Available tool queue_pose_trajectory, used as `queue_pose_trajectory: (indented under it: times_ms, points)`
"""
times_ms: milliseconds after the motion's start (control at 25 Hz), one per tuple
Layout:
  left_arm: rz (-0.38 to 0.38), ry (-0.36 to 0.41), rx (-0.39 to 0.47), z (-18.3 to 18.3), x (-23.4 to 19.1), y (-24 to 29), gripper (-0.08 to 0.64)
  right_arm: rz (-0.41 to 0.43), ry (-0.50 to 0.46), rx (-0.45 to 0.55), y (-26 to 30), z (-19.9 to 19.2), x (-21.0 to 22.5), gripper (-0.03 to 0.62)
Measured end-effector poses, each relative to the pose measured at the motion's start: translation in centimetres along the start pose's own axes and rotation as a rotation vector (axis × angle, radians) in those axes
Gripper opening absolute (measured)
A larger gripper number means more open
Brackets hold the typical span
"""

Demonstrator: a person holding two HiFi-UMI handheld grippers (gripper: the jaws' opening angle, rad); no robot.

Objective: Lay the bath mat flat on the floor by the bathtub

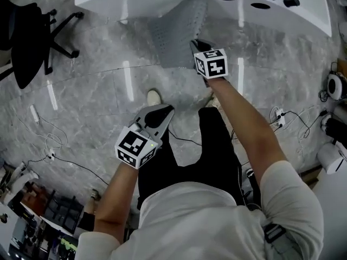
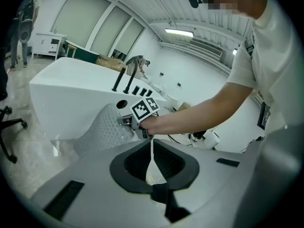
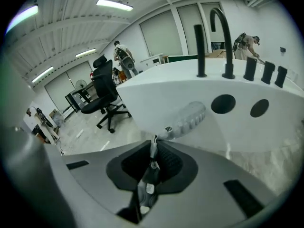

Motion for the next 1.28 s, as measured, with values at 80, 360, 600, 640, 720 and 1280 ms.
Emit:
queue_pose_trajectory:
  times_ms: [80, 360, 600, 640, 720, 1280]
  points:
    - [-0.037, -0.016, -0.003, -0.2, 0.7, 4.3, 0.029, -0.046, -0.009, -0.019, 0.7, -1.7, 5.2, 0.041]
    - [-0.163, 0.150, -0.089, 0.5, 3.6, 17.0, 0.029, -0.175, -0.020, -0.092, 0.9, -6.8, 21.2, 0.042]
    - [-0.213, 0.155, -0.121, 0.6, 4.0, 24.1, 0.029, -0.248, -0.027, -0.140, 0.4, -9.0, 31.3, 0.044]
    - [-0.215, 0.157, -0.127, 0.6, 4.1, 25.2, 0.029, -0.258, -0.035, -0.148, 0.1, -9.3, 32.8, 0.044]
    - [-0.221, 0.154, -0.134, 0.7, 4.4, 27.5, 0.029, -0.266, -0.044, -0.165, -0.2, -10.2, 35.8, 0.046]
    - [-0.241, 0.138, -0.162, 0.5, 6.0, 40.8, 0.029, -0.294, 0.003, -0.246, 0.4, -16.4, 48.2, 0.070]
Point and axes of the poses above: the fingertips, and each gripper's own axes: y forward along the fingers, x to its right, z out of its top, the point moved 3 cm from there along -y, backward along the fingers, and after that the axes turned 11 degrees about y, right-handed, at the moved point
